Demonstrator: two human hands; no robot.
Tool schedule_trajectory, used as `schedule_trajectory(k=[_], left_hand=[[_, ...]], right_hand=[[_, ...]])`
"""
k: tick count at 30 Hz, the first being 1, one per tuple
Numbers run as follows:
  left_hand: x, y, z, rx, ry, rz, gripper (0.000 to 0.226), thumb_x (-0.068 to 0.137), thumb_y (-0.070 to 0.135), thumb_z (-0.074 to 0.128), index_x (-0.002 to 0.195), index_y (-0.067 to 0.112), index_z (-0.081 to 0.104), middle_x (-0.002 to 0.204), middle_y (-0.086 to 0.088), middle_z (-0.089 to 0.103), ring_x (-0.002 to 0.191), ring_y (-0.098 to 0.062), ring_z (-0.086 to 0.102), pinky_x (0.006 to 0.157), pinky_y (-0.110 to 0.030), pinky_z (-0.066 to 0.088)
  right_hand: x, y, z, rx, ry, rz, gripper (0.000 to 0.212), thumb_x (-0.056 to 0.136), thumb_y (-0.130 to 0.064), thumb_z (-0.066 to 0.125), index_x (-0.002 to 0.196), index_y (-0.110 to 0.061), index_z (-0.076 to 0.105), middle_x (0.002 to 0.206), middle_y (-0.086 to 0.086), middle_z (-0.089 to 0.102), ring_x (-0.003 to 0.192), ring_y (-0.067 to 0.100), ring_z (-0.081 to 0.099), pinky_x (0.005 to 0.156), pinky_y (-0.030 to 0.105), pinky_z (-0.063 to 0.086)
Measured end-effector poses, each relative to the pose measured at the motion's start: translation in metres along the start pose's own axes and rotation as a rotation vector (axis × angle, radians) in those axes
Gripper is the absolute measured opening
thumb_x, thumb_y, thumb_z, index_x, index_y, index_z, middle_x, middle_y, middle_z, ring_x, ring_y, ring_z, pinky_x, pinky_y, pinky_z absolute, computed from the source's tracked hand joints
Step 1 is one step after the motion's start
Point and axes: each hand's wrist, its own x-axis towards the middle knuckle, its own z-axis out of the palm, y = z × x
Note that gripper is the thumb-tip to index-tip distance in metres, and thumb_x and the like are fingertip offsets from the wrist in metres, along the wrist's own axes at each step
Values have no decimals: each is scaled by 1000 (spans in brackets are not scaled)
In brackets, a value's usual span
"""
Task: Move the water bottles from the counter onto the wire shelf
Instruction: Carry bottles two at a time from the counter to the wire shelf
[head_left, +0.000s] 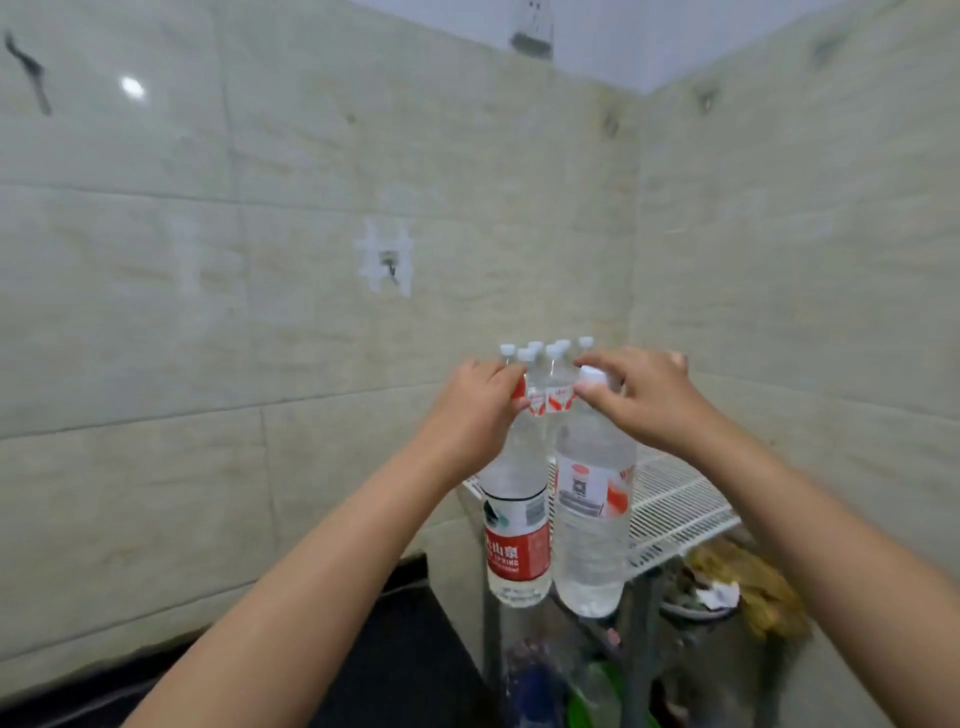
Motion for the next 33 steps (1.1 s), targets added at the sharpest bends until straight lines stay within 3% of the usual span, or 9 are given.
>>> schedule_trajectory(k=[5,10,12,14,17,19,24,29,33], left_hand=[[72,-5,59,-3,-18,-4,23,76,11,61,89,-7,68,74,-21,70,63,-38,66,60,-33,55],[120,-7,135,84,47,34,22,71,18,60,76,-1,69,59,-13,66,46,-31,61,57,-20,40],[133,-6,161,97,-34,-7,22,70,11,66,85,-5,69,67,-17,68,55,-36,63,55,-33,52],[148,-5,182,126,-81,-74,24,82,11,62,99,-6,67,83,-20,69,74,-42,63,68,-41,53],[172,1,215,280,-68,-106,20,74,18,59,77,2,69,64,-10,68,56,-30,64,64,-23,39],[185,2,237,348,-74,-144,20,71,21,56,71,4,68,57,-6,66,48,-26,62,65,-29,32],[212,6,282,500,-214,-253,31,75,26,44,71,8,69,58,-3,65,49,-22,61,47,-18,49],[232,5,327,558,-251,-266,21,56,19,83,66,8,69,55,-5,65,47,-25,62,51,-24,46],[245,-6,360,624,-182,-333,15,70,26,67,70,12,71,59,-2,67,55,-23,65,66,-26,30]], right_hand=[[61,66,-7,-88,-4,-3,32,92,-31,47,121,-21,57,124,4,61,120,20,49,88,34,24],[111,135,10,-128,-41,-17,35,93,-38,42,120,-21,56,125,2,61,121,20,49,96,36,25],[129,164,22,-112,-46,-45,39,91,-43,38,117,-22,58,121,1,63,118,19,51,87,33,22],[147,194,38,-85,-54,-104,32,93,-38,42,115,-23,59,120,0,63,117,19,52,82,32,18],[170,237,61,-34,-85,-182,31,93,-33,45,119,-23,57,123,1,61,120,18,49,91,35,23],[185,263,75,-6,-95,-239,32,92,-33,45,122,-23,55,122,3,61,119,19,48,97,36,23],[218,312,105,30,-127,-329,34,93,-32,44,124,-22,51,122,3,58,119,20,46,97,35,20],[243,350,135,108,-108,-295,33,93,-31,44,124,-19,53,125,3,57,122,19,44,97,33,19],[260,368,157,119,-115,-272,32,93,-33,44,121,-20,54,124,2,56,122,19,44,100,34,21]])
